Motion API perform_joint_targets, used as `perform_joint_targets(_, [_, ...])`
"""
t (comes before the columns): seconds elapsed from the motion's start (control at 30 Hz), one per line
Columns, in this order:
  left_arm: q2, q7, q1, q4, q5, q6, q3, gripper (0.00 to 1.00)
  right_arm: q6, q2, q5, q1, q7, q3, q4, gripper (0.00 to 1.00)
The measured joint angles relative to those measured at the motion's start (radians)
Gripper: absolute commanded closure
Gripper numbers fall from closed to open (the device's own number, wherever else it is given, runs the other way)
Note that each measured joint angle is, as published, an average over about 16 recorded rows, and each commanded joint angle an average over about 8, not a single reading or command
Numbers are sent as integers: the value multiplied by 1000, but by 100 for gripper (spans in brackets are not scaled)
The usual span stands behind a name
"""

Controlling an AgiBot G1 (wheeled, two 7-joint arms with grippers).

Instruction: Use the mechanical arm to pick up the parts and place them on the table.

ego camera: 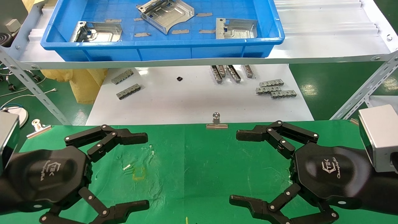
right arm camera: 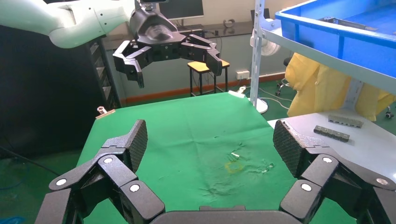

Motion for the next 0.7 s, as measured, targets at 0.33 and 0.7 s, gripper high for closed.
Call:
perform_joint_targets(0.33, [0, 0, 0, 0, 0, 0, 0, 0, 0, 0, 0, 0, 0, 0, 0, 0])
perform_joint_targets(0.7, [0, 0, 0, 0, 0, 0, 0, 0, 0, 0, 0, 0, 0, 0, 0, 12])
